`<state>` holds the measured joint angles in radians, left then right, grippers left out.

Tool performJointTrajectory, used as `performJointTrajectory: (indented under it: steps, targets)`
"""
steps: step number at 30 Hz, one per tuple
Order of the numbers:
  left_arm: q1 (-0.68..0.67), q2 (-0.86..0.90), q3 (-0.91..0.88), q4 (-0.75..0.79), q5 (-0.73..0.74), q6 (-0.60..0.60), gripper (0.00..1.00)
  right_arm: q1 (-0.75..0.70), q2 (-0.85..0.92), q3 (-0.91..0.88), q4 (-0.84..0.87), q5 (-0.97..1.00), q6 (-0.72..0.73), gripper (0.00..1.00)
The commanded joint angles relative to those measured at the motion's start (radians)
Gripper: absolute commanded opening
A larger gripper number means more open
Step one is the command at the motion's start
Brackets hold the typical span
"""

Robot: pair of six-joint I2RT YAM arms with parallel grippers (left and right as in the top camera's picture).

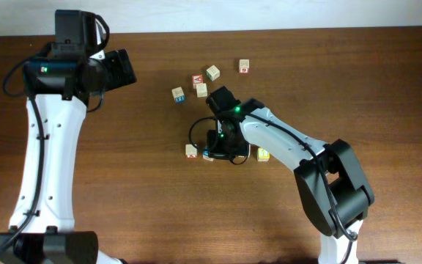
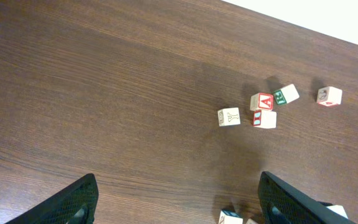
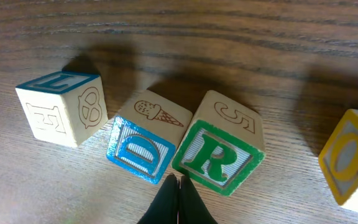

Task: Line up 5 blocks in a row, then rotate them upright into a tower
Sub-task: 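Lower the right gripper onto the row and push the blocks together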

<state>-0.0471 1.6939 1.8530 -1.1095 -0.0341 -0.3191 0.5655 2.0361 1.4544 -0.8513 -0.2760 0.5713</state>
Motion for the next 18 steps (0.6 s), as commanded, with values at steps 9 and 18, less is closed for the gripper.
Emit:
performJointTrajectory:
  steps: [9, 18]
  targets:
    - [0.002, 0.043, -0.004, 0.006, 0.0, -0.009, 0.82, -0.084, -0.062, 0.081, -0.137, 0.022, -0.023, 0.04]
    - [0.002, 0.047, -0.004, 0.006, 0.001, -0.009, 0.82, -0.11, 0.014, 0.08, -0.109, 0.041, -0.009, 0.04]
